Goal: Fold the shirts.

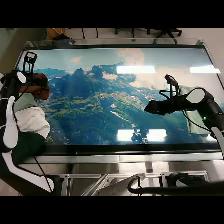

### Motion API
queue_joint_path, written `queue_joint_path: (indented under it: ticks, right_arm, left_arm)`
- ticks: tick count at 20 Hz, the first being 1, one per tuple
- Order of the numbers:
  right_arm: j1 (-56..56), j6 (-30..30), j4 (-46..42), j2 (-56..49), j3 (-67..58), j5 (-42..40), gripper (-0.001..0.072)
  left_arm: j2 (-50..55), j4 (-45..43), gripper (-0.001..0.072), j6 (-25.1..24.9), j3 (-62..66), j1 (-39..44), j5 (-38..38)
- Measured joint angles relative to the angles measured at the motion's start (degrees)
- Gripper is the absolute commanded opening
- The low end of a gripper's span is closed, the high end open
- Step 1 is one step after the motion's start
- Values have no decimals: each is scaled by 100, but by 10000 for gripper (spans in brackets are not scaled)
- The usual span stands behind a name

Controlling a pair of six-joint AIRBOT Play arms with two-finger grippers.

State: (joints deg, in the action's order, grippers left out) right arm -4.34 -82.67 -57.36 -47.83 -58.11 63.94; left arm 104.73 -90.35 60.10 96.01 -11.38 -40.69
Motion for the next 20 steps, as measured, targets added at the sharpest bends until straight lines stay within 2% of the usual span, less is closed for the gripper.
queue_joint_path:
  ticks: [5, 6, 7, 11, 15, 20]
  right_arm:
    - [0, 48, -2, -262, 0, -13, 363]
    - [0, 85, 0, -302, 0, -24, 363]
    - [0, 87, -2, -334, 0, -22, 363]
    - [0, 120, 7, -400, 0, -20, 362]
    - [0, 127, 20, -422, 0, -24, 363]
    - [0, 221, 68, -433, 0, -240, 362]
  left_arm:
    - [1257, -315, 705, -2, 931, -125, -81]
    - [1405, -337, 444, 0, 1049, -133, -125]
    - [1519, -354, 0, 0, 1150, -138, -175]
    - [1753, -400, 10, 109, 1661, -87, -706]
    - [1340, -337, 10, 605, 2240, 251, -1137]
    - [-160, 977, 10, 848, 2424, 1067, -1633]
